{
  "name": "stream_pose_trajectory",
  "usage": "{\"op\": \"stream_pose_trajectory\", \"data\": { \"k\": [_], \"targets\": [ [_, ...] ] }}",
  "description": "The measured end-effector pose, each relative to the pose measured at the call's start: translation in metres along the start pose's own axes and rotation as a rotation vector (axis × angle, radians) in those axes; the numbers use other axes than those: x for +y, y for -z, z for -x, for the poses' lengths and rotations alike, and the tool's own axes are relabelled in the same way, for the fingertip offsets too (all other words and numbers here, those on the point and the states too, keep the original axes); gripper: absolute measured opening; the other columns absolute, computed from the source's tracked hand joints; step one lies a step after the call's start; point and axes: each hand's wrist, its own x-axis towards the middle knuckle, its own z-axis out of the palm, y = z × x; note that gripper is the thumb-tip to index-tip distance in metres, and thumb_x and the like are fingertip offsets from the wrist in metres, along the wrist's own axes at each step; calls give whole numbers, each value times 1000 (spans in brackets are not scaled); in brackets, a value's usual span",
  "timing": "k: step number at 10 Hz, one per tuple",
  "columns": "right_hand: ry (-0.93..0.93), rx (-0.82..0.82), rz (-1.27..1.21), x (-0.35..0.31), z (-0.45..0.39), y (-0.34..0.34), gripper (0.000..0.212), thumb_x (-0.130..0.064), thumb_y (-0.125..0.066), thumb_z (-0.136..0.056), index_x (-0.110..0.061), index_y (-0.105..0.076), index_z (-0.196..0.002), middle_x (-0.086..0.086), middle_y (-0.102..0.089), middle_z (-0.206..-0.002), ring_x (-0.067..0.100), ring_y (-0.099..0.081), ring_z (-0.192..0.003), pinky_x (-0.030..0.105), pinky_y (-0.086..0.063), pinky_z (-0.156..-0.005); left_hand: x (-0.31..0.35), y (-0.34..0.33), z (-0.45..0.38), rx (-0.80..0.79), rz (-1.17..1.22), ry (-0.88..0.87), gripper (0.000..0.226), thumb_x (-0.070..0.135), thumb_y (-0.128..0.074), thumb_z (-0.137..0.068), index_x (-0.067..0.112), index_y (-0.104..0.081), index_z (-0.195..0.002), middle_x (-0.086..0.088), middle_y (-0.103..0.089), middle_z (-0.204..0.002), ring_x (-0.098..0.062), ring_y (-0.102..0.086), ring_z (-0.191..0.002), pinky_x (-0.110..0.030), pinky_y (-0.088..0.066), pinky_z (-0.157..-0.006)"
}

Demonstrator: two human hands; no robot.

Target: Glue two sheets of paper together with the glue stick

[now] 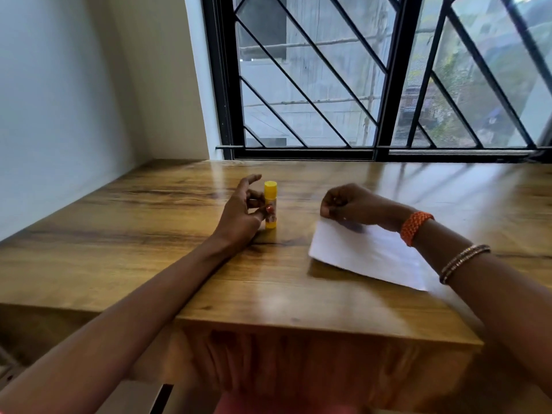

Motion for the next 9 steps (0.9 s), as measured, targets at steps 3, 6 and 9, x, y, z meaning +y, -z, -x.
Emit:
{"op": "stream_pose_trajectory", "data": {
  "k": [3, 6, 9],
  "targets": [
    [-320, 701, -55, 34, -113, 30, 15, -10, -58, -85, -8, -64, -98, 15, -64, -108, 32, -60, -101, 30, -45, -80, -17, -26, -69, 134, -97, -59, 77, -10, -52, -80, 21, -21, -144, -13, -57, -96, -29, -63, -83, -36, -51, -74],
    [-552, 790, 80, 67, -133, 26, 19, -13, -52, -89, -16, -59, -106, 14, -69, -104, 35, -62, -100, 36, -44, -85, -36, -45, -104, 46, -168, -42, 78, -13, -54, -78, 28, -25, -139, -10, -54, -94, -23, -60, -83, -33, -55, -66],
    [-531, 651, 207, 55, -124, 24, 17, -16, -45, -93, -9, -58, -102, 15, -61, -109, 36, -54, -103, 41, -38, -91, -17, -46, -99, 30, -172, 188, 65, -10, -55, -80, 10, -32, -137, -15, -55, -106, -23, -58, -96, -37, -53, -85]
  ]
}}
